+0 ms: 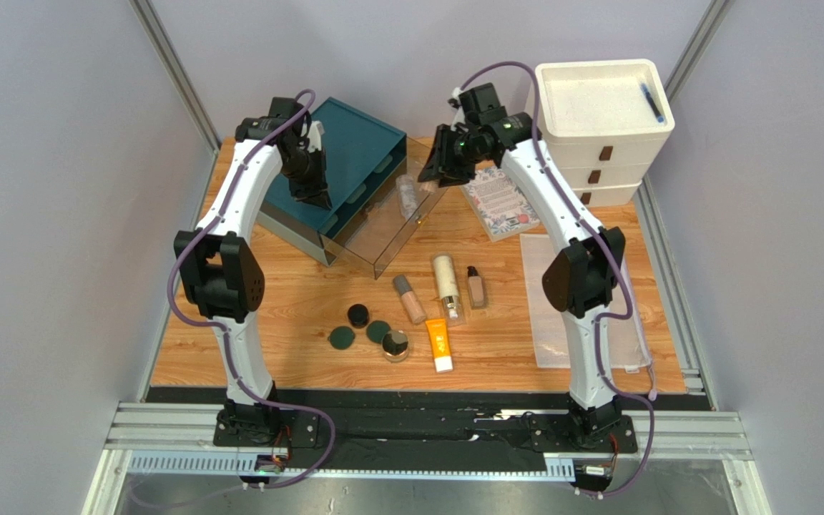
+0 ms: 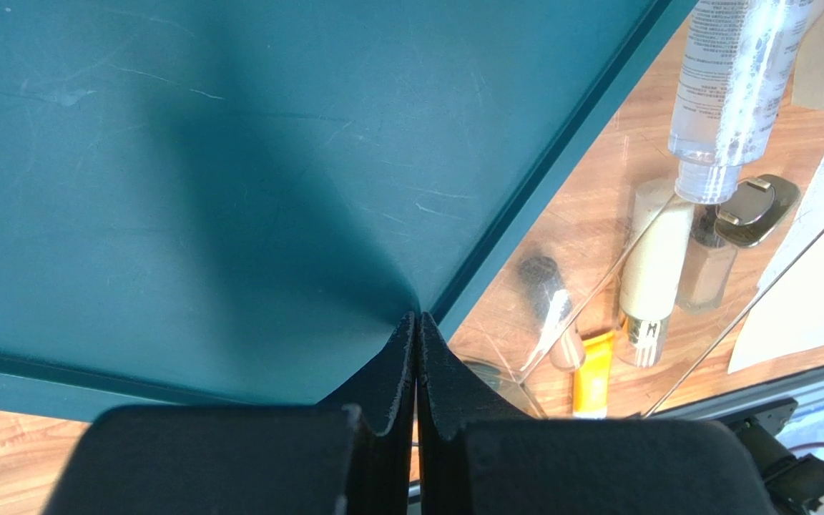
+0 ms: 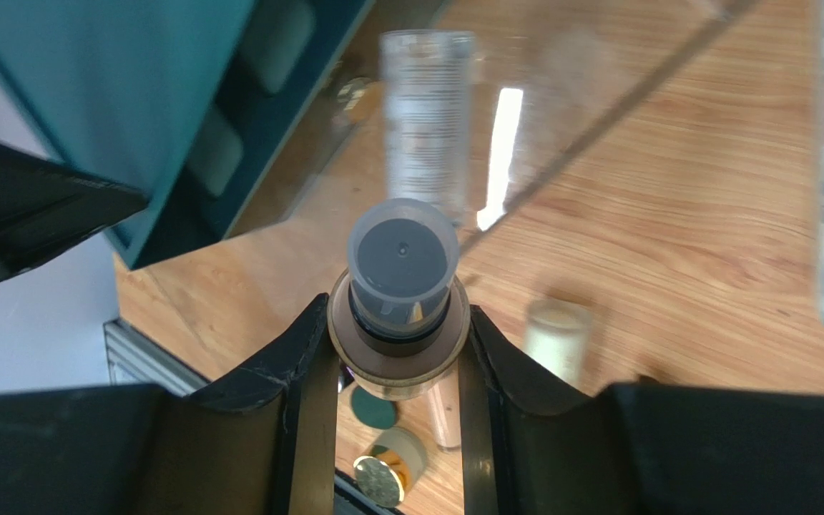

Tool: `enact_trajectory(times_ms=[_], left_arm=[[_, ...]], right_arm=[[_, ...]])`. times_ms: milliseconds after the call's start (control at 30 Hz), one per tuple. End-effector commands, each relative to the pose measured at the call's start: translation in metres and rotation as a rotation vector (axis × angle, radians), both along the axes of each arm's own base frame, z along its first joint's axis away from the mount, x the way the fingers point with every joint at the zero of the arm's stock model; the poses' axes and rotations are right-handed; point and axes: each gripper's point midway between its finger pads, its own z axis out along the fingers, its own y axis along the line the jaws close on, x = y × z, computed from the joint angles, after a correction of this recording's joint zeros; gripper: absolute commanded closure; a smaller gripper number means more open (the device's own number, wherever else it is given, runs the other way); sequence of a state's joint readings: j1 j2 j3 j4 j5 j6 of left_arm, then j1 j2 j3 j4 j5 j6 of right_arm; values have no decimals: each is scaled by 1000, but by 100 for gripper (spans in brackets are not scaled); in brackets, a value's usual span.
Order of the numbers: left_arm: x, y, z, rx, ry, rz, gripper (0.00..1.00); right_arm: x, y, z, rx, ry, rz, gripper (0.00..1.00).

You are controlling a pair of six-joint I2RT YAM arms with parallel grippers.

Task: Organize the makeup

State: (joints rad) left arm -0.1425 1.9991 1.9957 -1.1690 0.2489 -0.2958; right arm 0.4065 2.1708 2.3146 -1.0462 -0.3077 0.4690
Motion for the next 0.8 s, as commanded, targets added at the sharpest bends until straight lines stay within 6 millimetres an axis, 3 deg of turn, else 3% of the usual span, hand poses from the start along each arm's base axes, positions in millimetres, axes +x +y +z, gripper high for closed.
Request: enact_trajectory(times_ms=[0,100,233,400,433,533,600,767], left_arm=[[-32,-5,-48,58,199,-18,100],[-32,-8,-51,55,206,-22,100],[-32,-11,-54,52,210,-30,100],[-32,-11,-53,58,204,-34,100],[-33,-10,-51,61,202,-33,100],[-32,-10,-51,62,203,-37,100],[-32,-9,-50,64,202,-38,100],[-31,-9,-49,69,199,-38,100]], right_arm=[[-1,38,27,106,-57,71,100],[-10,62,30,127,-81,118,100],[-26,92,20,139,-56,187,100],[-35,107,0,148,-5,241,72],[-36,108,-2,149,3,240,55],[-35,109,-11,142,18,238,39],[-33,108,-9,138,10,226,34],[-27,106,4,144,-33,208,31]])
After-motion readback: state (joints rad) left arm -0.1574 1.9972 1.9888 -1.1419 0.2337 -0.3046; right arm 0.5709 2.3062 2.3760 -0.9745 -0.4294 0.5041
